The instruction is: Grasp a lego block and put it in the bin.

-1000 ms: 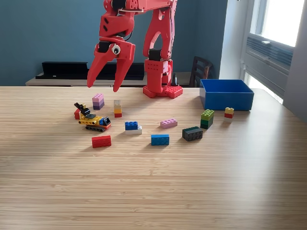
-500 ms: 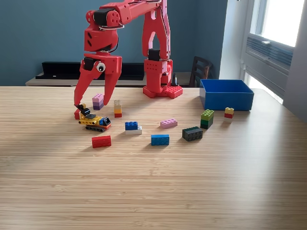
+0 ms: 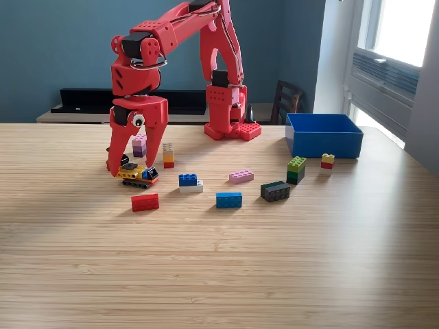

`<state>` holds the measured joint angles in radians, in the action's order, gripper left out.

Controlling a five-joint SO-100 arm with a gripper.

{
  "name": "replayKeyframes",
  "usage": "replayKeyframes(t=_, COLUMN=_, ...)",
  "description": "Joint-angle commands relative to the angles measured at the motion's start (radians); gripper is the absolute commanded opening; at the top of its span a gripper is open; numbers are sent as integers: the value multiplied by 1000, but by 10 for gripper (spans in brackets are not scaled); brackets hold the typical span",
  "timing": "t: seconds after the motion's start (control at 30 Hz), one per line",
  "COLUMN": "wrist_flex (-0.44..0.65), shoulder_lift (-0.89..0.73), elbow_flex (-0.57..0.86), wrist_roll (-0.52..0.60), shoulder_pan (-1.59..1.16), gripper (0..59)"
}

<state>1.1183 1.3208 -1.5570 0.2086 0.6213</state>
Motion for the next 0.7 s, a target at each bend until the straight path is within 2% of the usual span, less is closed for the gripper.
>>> replayKeyframes(t=0.03, wrist_flex=3, shoulder_lift=-14, elbow_flex=83, wrist_roll=14, shoulder_pan=0, gripper=254)
replayKeyframes(t=0.13, wrist_flex=3, shoulder_lift=-37, elbow_flex=103, wrist_roll=31, shoulder_pan=0, gripper=239)
replayKeyframes(t=0.23, wrist_flex=2, shoulder_lift=-58, elbow_flex=117, wrist_roll=43, shoulder_pan=-6, gripper=197)
replayKeyframes(t=0.37, wrist_flex=-5, shoulder_lift=-77, elbow_flex=120, wrist_roll=64, shoulder_pan=-18, gripper=71)
replayKeyframes(t=0.7, wrist_flex=-12, shoulder_lift=-78, elbow_flex=104, wrist_roll=86, shoulder_pan=-32, gripper=39)
